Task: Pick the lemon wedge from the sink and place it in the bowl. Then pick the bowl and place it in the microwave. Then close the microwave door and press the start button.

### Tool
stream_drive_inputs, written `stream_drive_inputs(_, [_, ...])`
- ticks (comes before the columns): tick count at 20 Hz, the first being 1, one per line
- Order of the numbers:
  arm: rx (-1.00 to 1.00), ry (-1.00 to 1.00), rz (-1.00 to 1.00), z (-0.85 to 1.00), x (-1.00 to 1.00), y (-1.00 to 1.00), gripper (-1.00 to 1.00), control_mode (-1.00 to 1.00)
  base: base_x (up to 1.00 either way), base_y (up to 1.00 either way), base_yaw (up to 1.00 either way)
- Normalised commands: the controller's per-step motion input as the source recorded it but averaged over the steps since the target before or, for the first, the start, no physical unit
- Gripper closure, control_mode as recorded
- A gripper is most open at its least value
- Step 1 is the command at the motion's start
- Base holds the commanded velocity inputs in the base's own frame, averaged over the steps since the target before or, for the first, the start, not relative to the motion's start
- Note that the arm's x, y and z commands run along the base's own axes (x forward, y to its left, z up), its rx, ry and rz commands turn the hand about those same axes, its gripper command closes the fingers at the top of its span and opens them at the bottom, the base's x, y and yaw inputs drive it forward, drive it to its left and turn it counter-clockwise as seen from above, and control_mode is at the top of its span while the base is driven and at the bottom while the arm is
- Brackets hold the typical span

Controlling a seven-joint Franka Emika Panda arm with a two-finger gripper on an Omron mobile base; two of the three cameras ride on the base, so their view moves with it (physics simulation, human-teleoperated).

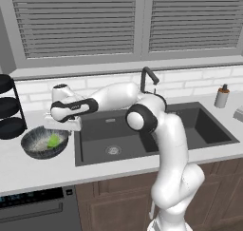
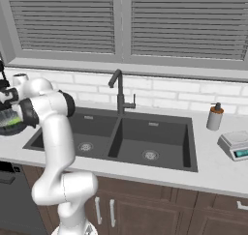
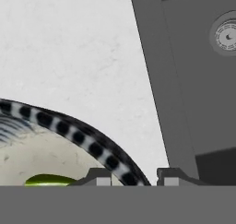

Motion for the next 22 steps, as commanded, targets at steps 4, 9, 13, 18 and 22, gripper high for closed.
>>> stream_drive_inputs(4, [0.00, -0.08, -0.03, 0.24, -0.39, -0.27, 1.00, -1.00, 0.00, 0.00, 0.00])
stream_drive_inputs(9, [0.00, -0.02, -0.13, 0.19, -0.19, -0.17, 1.00, -1.00, 0.00, 0.00, 0.00])
stream_drive_inputs(13, [0.00, 0.00, -0.25, 0.51, -0.10, -0.30, 1.00, -1.00, 0.00, 0.00, 0.00])
stream_drive_inputs(18, [0.00, 0.04, -0.38, 0.66, -0.10, -0.37, 1.00, -1.00, 0.00, 0.00, 0.00])
stream_drive_inputs(22, [0.00, 0.01, -0.43, 0.53, -0.18, -0.48, 1.00, -1.00, 0.00, 0.00, 0.00])
